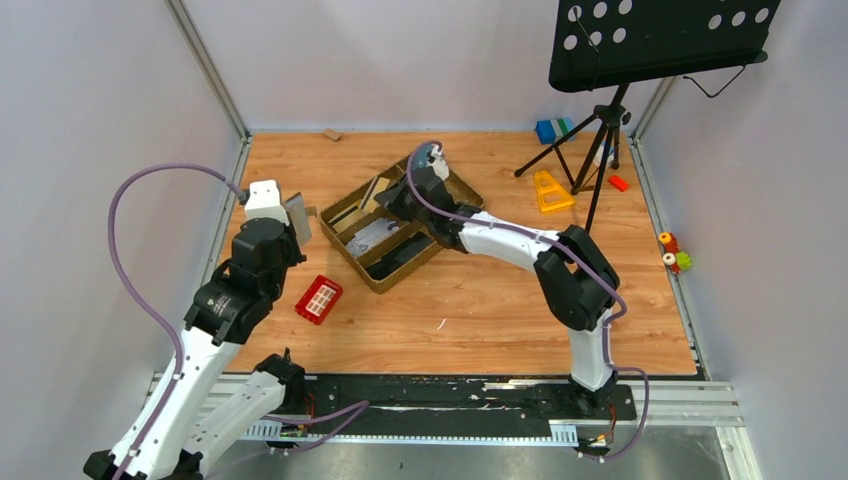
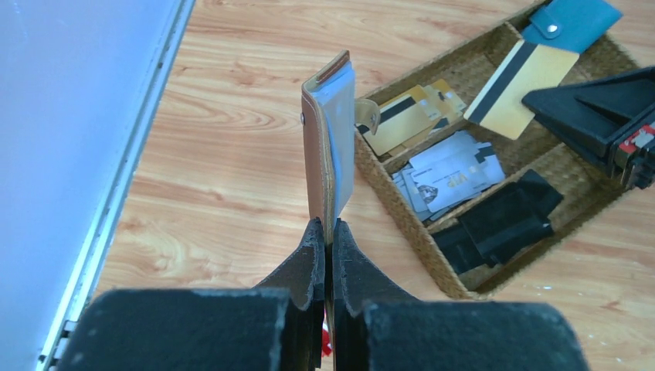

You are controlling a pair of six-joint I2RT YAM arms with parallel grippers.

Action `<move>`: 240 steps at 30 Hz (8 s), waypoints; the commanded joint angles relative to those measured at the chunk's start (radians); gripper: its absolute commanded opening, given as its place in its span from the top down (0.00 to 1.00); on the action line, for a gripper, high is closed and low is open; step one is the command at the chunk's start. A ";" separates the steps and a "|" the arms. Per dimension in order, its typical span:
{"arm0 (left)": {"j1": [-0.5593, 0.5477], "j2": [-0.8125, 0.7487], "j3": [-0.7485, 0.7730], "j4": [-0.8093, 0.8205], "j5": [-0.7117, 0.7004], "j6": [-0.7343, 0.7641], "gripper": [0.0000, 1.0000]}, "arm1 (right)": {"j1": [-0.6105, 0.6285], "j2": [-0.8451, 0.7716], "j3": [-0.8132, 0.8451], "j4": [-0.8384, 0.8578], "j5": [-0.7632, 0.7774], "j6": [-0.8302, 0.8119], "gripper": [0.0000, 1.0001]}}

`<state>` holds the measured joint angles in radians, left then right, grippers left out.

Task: Take the credit cards out of the card holder
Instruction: Place the credit card in the storage box, then remove the credit card from the card holder.

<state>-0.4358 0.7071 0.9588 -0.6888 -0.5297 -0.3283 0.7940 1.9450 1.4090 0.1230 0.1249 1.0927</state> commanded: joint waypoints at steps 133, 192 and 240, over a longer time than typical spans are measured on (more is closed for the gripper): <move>-0.057 0.045 -0.667 1.297 1.277 -0.818 1.00 | -0.112 -1.042 -1.139 0.510 -0.601 -0.210 0.26; -0.218 0.076 -0.446 0.670 1.001 -0.393 0.56 | -0.128 -0.977 -1.096 0.308 -0.556 -0.283 1.00; -0.273 0.535 -0.582 1.443 1.206 -0.801 0.69 | -0.131 -0.926 -1.178 0.630 -0.672 -0.166 1.00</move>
<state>-0.6998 1.2137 0.4034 0.5186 0.6266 -1.0306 0.6575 1.0462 0.2073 0.6762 -0.5323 0.9329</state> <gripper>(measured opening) 0.342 0.133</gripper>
